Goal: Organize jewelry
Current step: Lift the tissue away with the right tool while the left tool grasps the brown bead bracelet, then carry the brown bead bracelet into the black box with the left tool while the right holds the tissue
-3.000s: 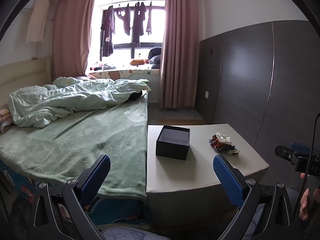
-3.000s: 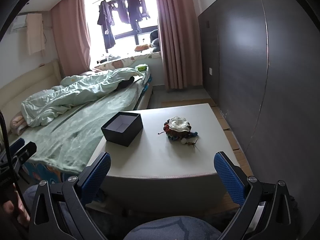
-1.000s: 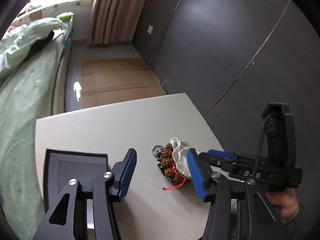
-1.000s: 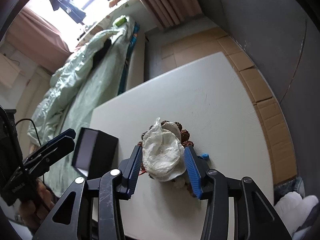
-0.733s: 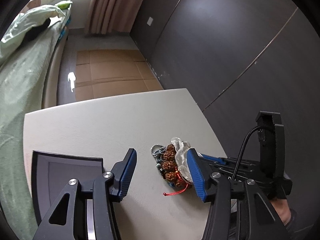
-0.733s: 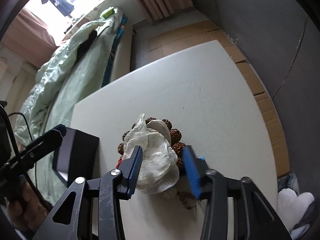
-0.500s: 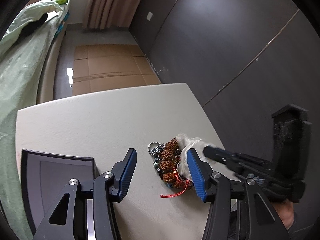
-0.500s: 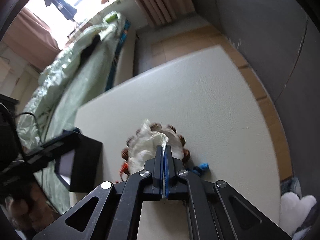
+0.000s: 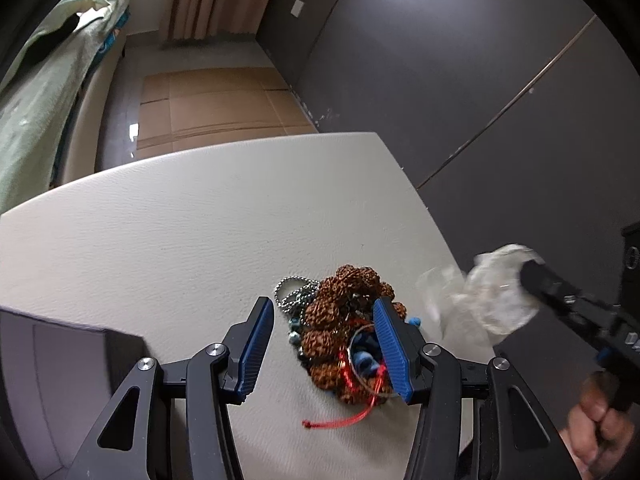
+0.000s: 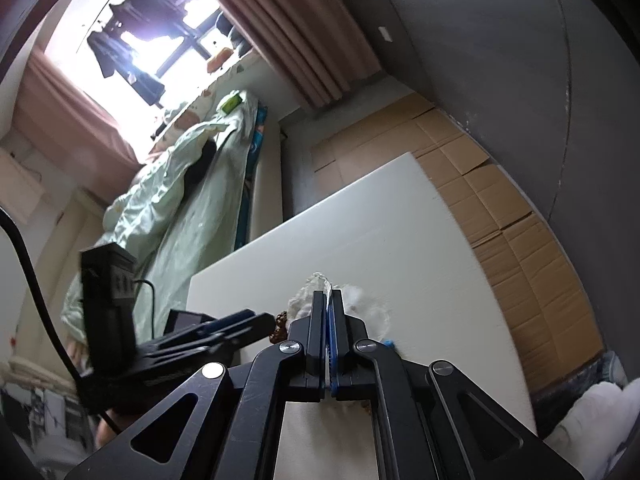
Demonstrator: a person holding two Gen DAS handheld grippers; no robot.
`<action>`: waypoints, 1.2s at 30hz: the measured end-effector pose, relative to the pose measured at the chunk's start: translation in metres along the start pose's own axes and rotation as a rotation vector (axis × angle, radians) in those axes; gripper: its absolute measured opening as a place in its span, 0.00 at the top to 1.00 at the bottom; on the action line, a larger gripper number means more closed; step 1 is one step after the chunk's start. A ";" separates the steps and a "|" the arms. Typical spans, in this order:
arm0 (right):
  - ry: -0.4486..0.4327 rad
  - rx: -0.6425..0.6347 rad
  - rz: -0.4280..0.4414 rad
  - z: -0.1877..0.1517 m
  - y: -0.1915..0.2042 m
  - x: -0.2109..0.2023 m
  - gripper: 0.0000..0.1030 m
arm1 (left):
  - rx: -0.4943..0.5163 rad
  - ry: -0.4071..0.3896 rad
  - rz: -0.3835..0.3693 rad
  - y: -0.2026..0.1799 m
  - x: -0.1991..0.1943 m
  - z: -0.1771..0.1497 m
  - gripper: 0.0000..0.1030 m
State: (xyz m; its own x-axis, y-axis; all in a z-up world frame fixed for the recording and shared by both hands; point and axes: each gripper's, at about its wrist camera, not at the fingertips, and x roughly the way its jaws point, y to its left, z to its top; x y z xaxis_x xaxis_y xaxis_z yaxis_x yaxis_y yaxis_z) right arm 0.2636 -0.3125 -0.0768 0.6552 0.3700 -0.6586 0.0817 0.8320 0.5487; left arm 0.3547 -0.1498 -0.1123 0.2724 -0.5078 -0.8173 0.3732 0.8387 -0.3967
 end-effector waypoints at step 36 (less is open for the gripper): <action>-0.069 0.004 0.098 0.001 0.011 -0.015 0.98 | 0.063 -0.249 -0.151 -0.032 -0.126 -0.006 0.80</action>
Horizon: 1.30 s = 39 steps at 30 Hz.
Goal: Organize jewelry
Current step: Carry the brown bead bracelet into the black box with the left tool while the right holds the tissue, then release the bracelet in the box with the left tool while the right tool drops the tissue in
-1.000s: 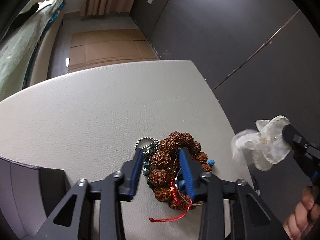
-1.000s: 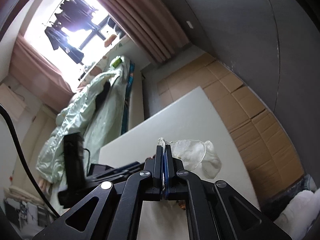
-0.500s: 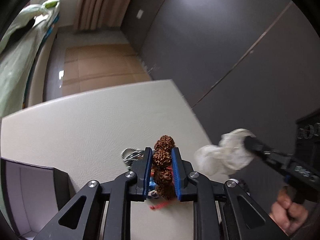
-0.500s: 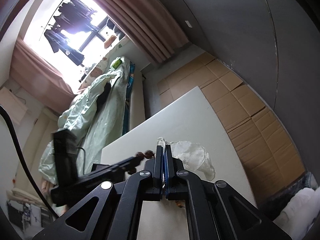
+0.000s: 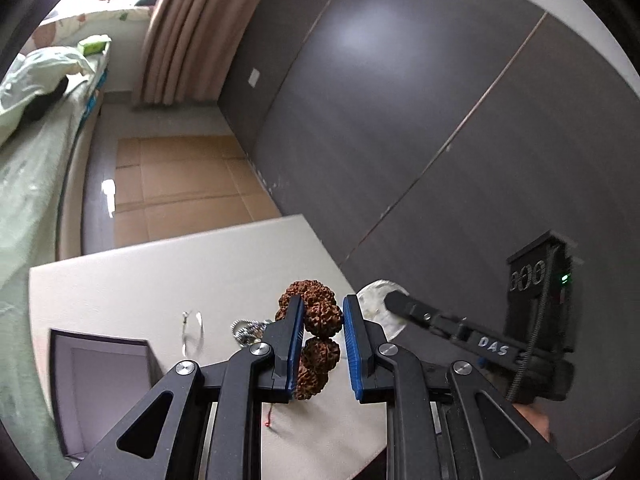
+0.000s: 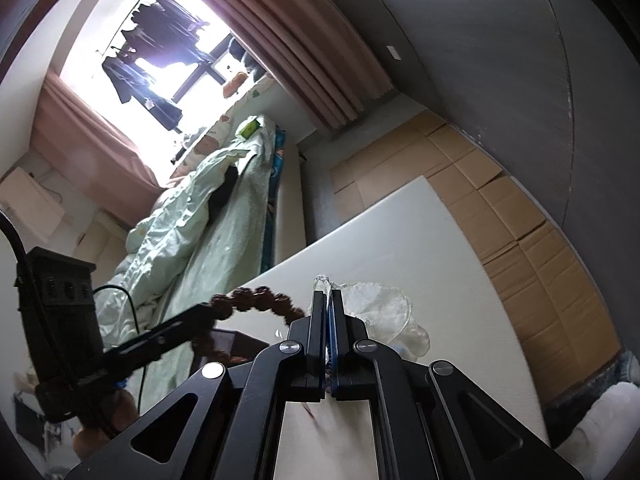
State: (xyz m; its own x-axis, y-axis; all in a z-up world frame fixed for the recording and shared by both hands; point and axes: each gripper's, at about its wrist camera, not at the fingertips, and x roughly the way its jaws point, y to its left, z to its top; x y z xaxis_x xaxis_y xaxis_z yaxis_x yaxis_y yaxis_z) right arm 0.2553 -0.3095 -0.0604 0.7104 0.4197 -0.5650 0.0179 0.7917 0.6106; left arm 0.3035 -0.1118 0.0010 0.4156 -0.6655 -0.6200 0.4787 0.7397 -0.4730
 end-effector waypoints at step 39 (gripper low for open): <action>0.087 -0.143 0.237 -0.050 0.126 0.081 0.98 | -0.286 0.086 0.251 0.152 -0.053 -0.031 0.66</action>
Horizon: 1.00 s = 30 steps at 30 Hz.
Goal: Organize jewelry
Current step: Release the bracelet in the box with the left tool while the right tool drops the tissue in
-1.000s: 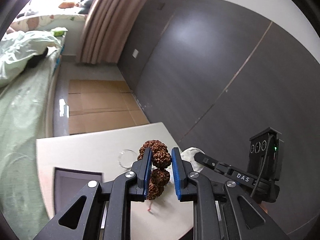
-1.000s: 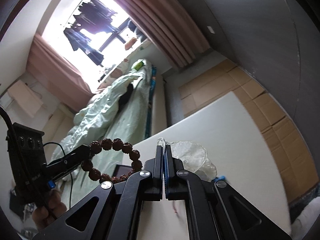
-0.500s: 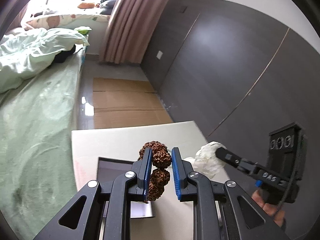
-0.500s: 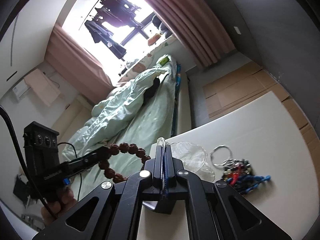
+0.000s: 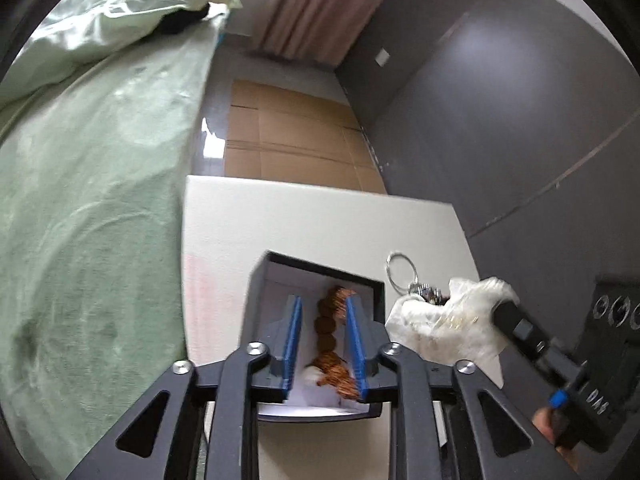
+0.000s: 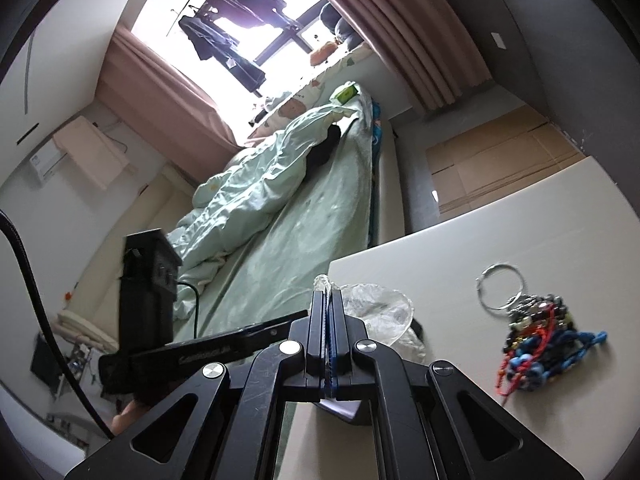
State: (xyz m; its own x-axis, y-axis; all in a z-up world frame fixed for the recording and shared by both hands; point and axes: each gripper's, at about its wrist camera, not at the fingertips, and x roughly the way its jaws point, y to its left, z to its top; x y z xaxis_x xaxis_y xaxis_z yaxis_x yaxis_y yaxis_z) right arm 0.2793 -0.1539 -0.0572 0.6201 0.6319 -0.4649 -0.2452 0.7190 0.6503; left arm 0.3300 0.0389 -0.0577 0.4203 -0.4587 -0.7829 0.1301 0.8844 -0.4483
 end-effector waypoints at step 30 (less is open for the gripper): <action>0.157 0.002 -0.011 -0.013 0.017 0.042 0.50 | -0.021 -0.131 0.002 0.010 -0.040 0.007 0.46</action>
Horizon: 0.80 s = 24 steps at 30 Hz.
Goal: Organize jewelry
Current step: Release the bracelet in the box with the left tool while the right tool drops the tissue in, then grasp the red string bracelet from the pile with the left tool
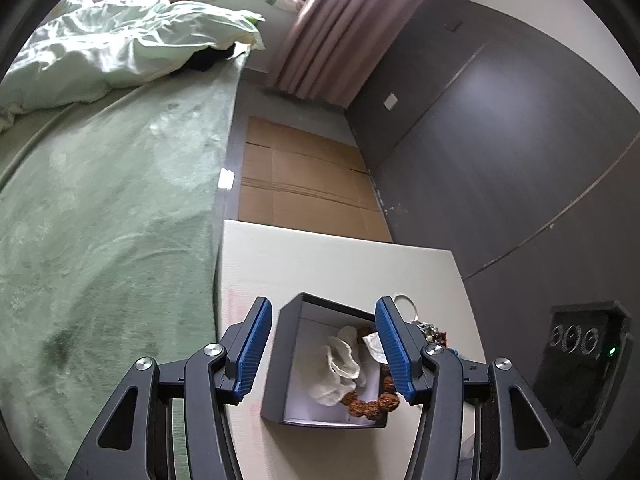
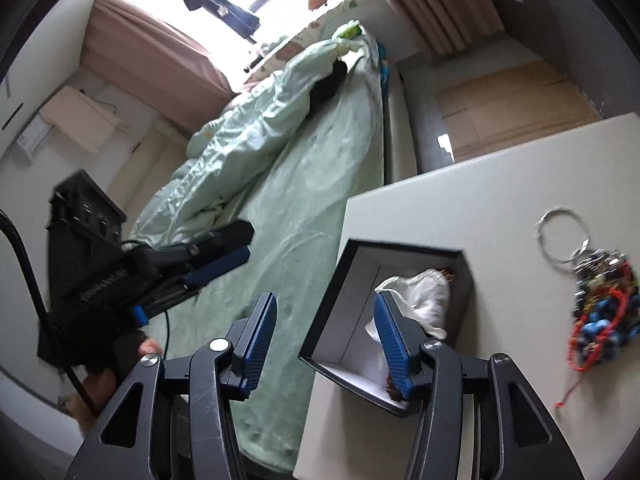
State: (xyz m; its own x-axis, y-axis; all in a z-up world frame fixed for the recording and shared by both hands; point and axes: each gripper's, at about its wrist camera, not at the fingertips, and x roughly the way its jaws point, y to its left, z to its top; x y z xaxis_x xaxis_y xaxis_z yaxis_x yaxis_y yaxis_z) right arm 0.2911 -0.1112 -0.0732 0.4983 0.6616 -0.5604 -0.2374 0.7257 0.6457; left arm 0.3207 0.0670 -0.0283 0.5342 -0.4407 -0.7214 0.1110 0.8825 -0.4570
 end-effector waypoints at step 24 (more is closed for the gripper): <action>-0.066 0.214 -0.240 0.008 -0.119 -0.107 0.51 | 0.267 0.147 -0.098 -0.132 0.067 -0.048 0.46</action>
State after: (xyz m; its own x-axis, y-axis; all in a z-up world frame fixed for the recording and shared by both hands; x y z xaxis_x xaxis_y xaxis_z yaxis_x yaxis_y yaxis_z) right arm 0.2725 -0.2699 -0.0858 0.5735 0.4575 -0.6796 0.0709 0.7987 0.5975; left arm 0.3015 -0.0872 -0.0413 0.3851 -0.5274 -0.7573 0.3819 0.8381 -0.3895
